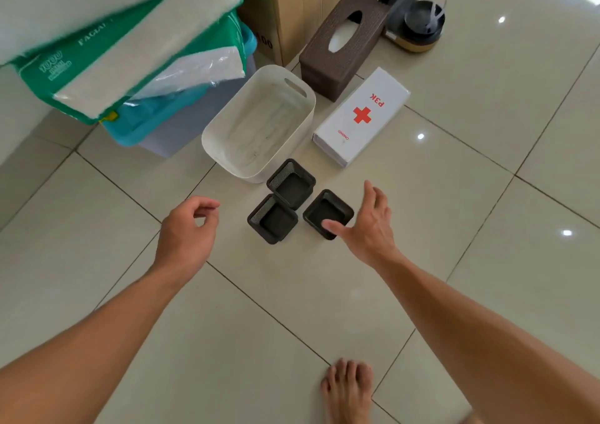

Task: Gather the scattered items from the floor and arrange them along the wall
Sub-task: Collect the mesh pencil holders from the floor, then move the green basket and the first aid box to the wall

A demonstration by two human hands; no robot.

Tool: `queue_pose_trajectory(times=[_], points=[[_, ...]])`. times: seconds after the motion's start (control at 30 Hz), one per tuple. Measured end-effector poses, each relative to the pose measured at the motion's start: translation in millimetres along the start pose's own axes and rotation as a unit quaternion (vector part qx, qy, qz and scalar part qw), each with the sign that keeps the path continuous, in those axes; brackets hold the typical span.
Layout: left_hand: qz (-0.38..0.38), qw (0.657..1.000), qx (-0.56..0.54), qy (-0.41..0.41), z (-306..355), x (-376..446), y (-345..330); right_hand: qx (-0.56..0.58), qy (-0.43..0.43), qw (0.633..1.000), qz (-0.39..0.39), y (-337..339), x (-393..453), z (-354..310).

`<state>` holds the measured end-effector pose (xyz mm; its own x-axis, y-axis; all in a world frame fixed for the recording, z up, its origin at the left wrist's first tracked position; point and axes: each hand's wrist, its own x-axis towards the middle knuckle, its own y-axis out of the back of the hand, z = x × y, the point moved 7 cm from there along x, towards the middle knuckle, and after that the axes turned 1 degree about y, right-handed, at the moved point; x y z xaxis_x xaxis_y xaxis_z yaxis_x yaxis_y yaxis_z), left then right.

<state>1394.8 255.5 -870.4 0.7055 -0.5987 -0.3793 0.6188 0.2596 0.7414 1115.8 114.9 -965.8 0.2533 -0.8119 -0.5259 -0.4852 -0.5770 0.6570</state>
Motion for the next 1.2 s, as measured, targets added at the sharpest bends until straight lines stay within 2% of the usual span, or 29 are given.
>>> queue_pose_trajectory(times=[0.13,0.37,0.67,0.9,1.03,1.2], points=[[-0.055,0.996,0.041,-0.063,49.3,-2.0,-8.6,0.012,-0.02,0.999,0.041,70.9,0.5,17.5],[-0.094,0.985,0.064,-0.13,178.6,-9.7,-46.8,0.045,-0.055,0.991,0.113,207.2,6.1,65.0],[-0.151,0.963,0.108,-0.194,367.6,-72.3,-154.9,0.098,-0.137,0.971,0.171,336.5,-57.0,184.4],[-0.164,0.951,0.107,-0.238,521.9,-128.5,-234.1,0.096,-0.149,0.948,0.263,513.9,-67.9,285.4],[-0.185,0.926,0.14,-0.298,597.9,-155.6,-287.6,0.125,-0.182,0.929,0.298,599.5,-70.1,345.1],[-0.219,0.914,0.174,-0.294,680.8,-156.0,-364.5,0.138,-0.219,0.914,0.314,690.9,-57.1,419.1]])
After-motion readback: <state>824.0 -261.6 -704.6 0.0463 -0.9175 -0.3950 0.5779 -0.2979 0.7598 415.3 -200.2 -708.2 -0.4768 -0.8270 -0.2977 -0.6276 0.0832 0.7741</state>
